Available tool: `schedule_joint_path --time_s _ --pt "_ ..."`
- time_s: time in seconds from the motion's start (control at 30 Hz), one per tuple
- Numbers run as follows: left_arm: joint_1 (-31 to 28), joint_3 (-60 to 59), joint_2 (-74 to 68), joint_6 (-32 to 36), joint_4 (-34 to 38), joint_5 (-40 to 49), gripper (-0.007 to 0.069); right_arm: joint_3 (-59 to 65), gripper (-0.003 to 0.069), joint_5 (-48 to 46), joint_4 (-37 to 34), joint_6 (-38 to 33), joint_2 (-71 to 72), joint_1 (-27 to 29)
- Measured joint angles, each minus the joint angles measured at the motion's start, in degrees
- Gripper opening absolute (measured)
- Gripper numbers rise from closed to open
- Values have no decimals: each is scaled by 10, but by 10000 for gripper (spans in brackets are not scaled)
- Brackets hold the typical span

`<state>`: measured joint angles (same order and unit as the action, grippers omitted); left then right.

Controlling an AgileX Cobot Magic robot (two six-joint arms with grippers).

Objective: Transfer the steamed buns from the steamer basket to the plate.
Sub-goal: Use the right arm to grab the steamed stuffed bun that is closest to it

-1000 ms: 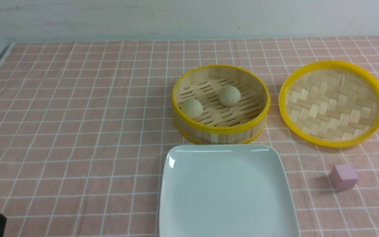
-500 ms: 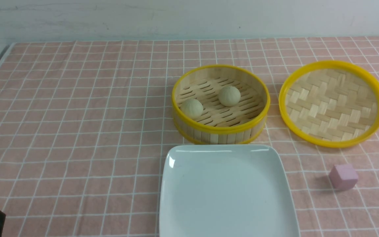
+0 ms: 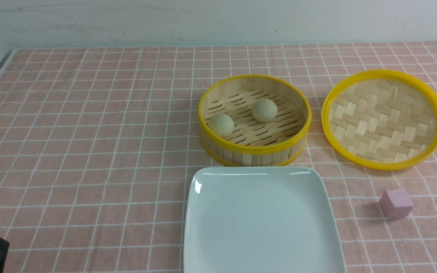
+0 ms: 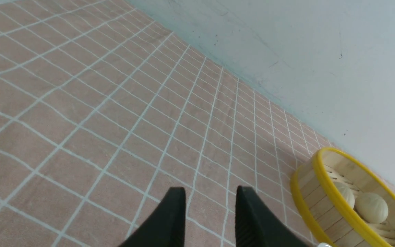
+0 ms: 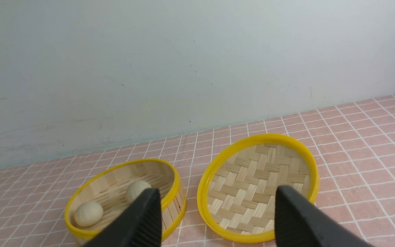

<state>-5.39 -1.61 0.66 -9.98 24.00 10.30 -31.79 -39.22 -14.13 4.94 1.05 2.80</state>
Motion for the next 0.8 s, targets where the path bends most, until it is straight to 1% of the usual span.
schedule_joint_path --time_s 0.07,0.2,0.33,0.4,0.47,0.5,0.53,0.63,0.67,0.7,0.73,0.77,0.8 --pt "0 0 0 0 5 0 245 0 442 -6 0 0 0 0" --pt "0 0 0 1 21 0 290 0 442 -45 -5 -7 0 0" --pt "0 0 0 1 37 2 400 -2 442 -80 -60 -91 -26 0" --pt "0 1 0 1 49 13 440 -2 442 -80 -98 -141 -42 0" --pt "0 15 0 1 60 45 463 -2 442 -73 -144 -195 -59 -1" --pt "0 15 0 1 60 45 463 -2 442 -72 -144 -200 -61 -1" --pt "0 43 0 10 65 66 463 -3 442 -66 -171 -234 -77 -1" --pt "0 97 0 44 66 85 447 -11 442 -61 -190 -277 -107 -1" --pt "0 123 0 70 66 97 433 -16 442 -60 -197 -294 -124 -1" --pt "0 132 0 80 66 101 431 -18 442 -60 -198 -296 -127 -1" --pt "0 165 0 120 66 124 414 -28 442 -60 -207 -311 -147 -1" --pt "0 169 0 125 66 127 412 -30 442 -61 -207 -315 -149 -1" --pt "0 194 0 149 66 146 398 -40 442 -63 -214 -326 -168 -1"
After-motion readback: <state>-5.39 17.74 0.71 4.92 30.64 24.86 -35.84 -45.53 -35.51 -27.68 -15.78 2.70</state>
